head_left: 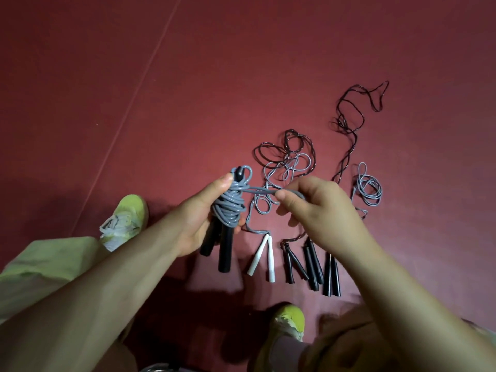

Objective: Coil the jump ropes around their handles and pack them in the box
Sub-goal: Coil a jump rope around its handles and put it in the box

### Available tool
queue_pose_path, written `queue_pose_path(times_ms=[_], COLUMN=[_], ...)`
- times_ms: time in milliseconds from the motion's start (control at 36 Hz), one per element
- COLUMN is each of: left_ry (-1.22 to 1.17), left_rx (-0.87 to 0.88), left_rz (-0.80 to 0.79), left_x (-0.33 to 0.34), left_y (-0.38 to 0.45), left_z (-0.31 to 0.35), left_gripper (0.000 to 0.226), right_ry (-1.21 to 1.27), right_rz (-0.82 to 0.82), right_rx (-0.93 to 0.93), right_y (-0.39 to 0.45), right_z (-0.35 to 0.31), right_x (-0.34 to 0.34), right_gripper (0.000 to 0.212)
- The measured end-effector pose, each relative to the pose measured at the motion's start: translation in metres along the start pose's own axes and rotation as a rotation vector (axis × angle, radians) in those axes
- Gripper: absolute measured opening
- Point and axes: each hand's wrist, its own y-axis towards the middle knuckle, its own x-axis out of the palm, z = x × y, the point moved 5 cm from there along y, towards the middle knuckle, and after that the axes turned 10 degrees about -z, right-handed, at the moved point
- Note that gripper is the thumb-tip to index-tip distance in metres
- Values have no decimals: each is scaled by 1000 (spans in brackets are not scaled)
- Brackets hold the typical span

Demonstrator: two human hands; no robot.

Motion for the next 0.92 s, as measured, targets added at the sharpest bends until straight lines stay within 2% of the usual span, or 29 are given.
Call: queue_pose_path(times_ms=[83, 194, 222, 389, 444, 528, 639, 694, 778, 861, 917], left_ry=[73, 173, 192, 217, 231, 270, 306, 336, 340, 376, 438], left_rx=[-17, 10, 15, 50, 66, 100, 136, 160, 207, 216, 252], left_rz=[19, 35, 32, -23, 11, 64, 85, 74, 33, 83, 105], left_x=[-4, -7, -7, 1, 0, -3, -4, -4, 2, 2, 5], left_y=[2, 3, 3, 3, 4, 6, 6, 7, 5, 6, 4], left_z=[-4, -7, -7, -7, -6, -9, -12, -12, -11, -11, -8], left_gripper=[53, 96, 99, 49, 53, 76, 89, 81, 52, 38, 14], right_ry=[3, -72, -31, 683, 878, 1077, 1108, 1080, 1129, 1221, 1255], right_rz=[45, 17, -13, -242, -238, -181, -98, -37, 32, 67, 93], right_rx=[-125, -339, -346, -318, -265, -197, -128, -92, 2, 74, 119], right_y=[-2, -5, -5, -2, 0, 4, 6, 6, 6, 5, 6], right_z=[-4, -16, -16, -9, -5, -3, -2, 0, 3, 6, 9], right_x=[0, 8, 10, 23, 28, 32, 39, 40, 35, 30, 29], right_gripper=[23, 21, 20, 13, 12, 15, 15, 12, 20, 22, 18])
